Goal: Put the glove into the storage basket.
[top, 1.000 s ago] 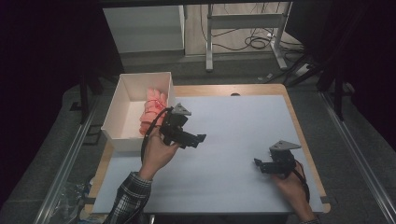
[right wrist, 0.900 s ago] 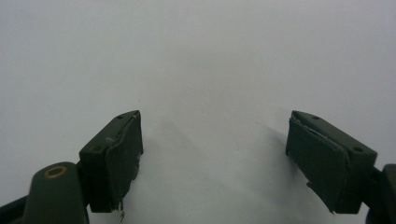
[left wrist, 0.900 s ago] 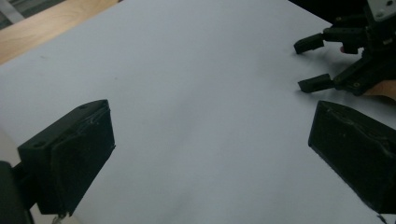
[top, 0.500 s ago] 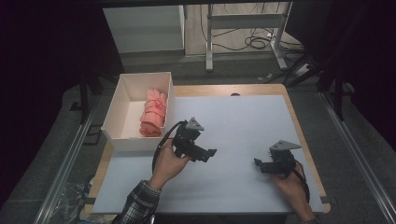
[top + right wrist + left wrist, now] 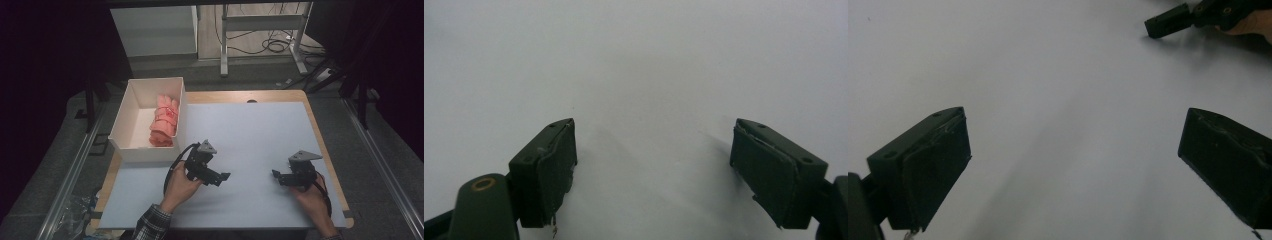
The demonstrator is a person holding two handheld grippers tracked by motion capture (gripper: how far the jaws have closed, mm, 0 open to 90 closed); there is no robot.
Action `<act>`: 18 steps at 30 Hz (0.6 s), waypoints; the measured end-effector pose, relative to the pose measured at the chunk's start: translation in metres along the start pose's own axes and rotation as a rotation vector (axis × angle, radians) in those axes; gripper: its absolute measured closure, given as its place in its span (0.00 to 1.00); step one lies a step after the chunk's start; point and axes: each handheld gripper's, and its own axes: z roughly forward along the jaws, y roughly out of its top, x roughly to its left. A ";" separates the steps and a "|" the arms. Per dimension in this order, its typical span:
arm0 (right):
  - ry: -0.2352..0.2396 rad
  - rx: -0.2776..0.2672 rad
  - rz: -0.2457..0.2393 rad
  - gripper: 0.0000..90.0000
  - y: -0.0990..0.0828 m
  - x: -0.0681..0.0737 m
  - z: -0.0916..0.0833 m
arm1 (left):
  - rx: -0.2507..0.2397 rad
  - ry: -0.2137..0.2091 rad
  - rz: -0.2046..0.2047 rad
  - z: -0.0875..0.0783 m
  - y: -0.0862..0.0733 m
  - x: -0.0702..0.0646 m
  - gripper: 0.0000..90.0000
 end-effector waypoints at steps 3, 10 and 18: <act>0.000 0.000 0.000 0.21 0.000 0.000 0.000 | 0.015 0.023 -0.009 0.003 -0.010 0.003 0.01; -0.001 0.000 0.000 0.21 0.000 0.000 0.000 | 0.035 0.042 -0.030 0.008 -0.032 0.010 0.01; -0.002 -0.001 -0.001 0.21 0.000 0.000 0.000 | 0.046 0.063 -0.016 0.017 -0.056 0.013 0.00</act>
